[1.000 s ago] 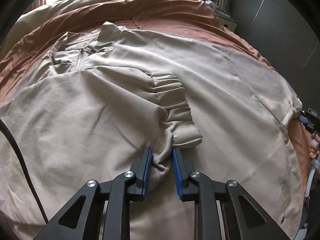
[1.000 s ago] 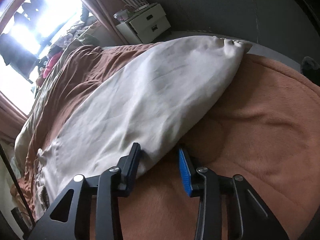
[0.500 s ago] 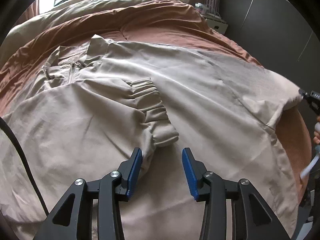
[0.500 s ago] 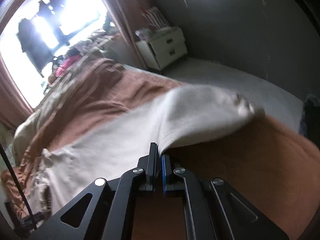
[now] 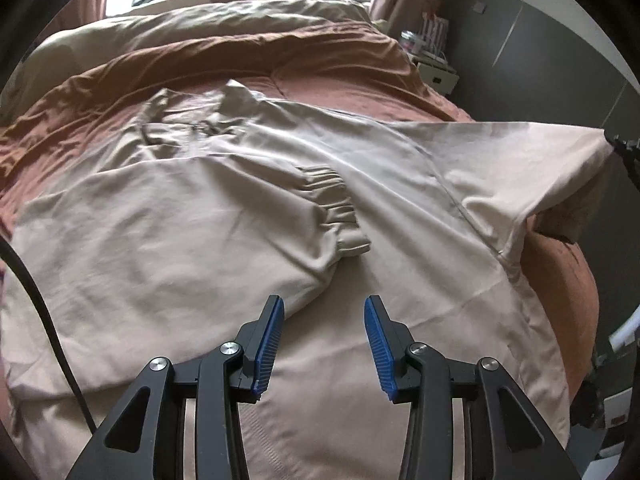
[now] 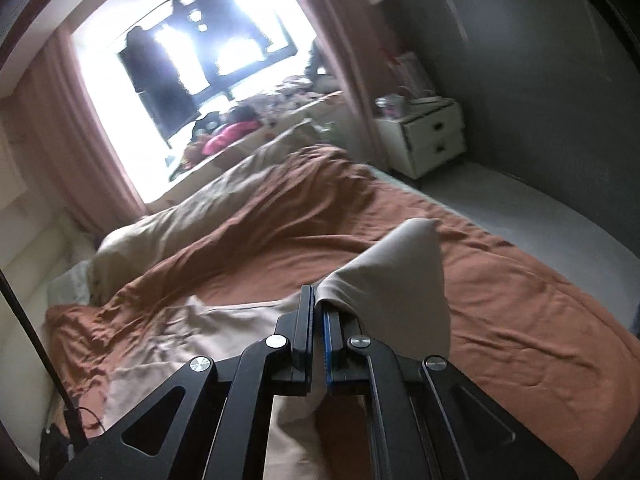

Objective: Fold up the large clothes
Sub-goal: 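Grasp the other sleeve with the right tool and lift it toward the jacket body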

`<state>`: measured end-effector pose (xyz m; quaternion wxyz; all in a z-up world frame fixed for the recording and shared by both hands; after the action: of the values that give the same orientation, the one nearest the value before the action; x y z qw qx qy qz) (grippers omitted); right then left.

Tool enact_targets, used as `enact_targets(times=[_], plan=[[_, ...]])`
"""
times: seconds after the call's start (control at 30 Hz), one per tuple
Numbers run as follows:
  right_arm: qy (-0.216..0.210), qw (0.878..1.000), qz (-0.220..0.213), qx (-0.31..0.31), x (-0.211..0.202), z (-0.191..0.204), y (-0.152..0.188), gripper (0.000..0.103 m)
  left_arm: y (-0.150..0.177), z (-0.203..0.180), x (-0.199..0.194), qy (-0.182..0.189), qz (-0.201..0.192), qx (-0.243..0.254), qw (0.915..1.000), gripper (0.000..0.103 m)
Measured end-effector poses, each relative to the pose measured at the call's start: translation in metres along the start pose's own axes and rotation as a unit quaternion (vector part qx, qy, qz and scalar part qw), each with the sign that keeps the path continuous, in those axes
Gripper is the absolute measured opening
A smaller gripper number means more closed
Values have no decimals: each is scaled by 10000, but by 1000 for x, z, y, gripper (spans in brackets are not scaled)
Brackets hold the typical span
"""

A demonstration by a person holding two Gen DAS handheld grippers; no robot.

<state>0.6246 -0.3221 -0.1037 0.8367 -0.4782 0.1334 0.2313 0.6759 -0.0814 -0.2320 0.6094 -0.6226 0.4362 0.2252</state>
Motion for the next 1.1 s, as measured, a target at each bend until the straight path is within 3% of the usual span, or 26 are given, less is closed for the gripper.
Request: enact_targets(times=[0.13,0.2,0.33,0.67,0.97,1.1], plan=[[-255,9993,181,-187,-3,27,7,1,14,17,-23,-65,-199,-184,9996,46],[-312,9985,263,-356,-3,40,14,1,22,26,-31,-14,-293,-335,9990,54],[-442,9956,484,-668,3,68,30,1,38,48,-40,52,-455,-654,9968,55],[-578,9844,1157,-1190,69,132,67,1,51,92,-50,-34,-458,-954,9944,55],[-356,9744,1810,-1283,120,153,115,1,62,121,-52,99,-458,-1372,9894,55],[-492,9698,2102,-1134,128,160,126,1,62,125,-57,87,-500,-1410,9887,55]])
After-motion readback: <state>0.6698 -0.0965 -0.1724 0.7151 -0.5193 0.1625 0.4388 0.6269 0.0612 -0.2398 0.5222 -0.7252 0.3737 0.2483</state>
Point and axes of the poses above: each gripper's, at about its wrist camera, not at the fingertips, and x roughly the way its jaws point, z to its left, y to its underside, the point moved 10 cm from there along x, roughly the way its jaws point, and after that the axes turned 6 degrees about x, right-handed, at the moved point
